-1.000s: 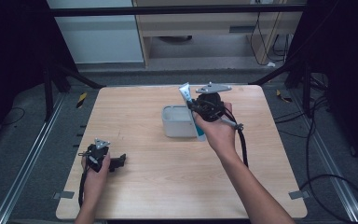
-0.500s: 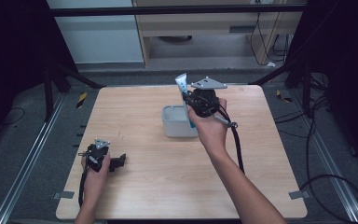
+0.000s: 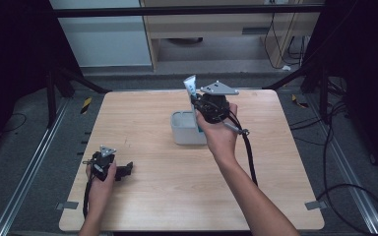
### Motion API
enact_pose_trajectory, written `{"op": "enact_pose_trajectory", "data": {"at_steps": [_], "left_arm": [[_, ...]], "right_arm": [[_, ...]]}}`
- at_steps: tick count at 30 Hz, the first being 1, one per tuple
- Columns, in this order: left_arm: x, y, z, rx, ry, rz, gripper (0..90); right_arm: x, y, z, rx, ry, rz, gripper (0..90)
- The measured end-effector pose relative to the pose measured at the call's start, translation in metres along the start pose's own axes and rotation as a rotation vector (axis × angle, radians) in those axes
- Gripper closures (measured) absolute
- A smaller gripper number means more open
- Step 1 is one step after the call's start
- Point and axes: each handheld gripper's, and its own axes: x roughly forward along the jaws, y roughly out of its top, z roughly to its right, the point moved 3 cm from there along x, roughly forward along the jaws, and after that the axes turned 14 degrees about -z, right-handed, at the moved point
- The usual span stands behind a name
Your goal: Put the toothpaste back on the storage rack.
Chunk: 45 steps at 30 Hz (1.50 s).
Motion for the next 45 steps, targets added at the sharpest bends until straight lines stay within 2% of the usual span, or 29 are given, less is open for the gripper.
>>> {"op": "enact_pose_trajectory", "data": {"at_steps": [10,18,26,31,35,45], "left_arm": [[0.000,0.000,0.000,0.000,0.000,0.000,0.0],[0.000,0.000,0.000,0.000,0.000,0.001,0.0],[0.000,0.000,0.000,0.000,0.000,0.000,0.0],[0.000,0.000,0.000,0.000,0.000,0.001,0.0],[0.000,0.000,0.000,0.000,0.000,0.001,0.0],[0.000,0.000,0.000,0.000,0.000,0.000,0.0]], "right_arm": [[0.001,0.001,-0.004,0.018,-0.012,0.040,80.4],[-0.003,0.003,-0.012,0.021,-0.062,0.111,80.3],[-0.002,0.007,-0.010,0.041,-0.095,0.156,80.3],[-0.001,0.008,-0.008,0.057,-0.089,0.169,80.3],[0.001,0.011,-0.009,0.038,-0.093,0.190,80.3],[0.011,0.020,-0.004,0.045,-0.092,0.205,80.3]]}}
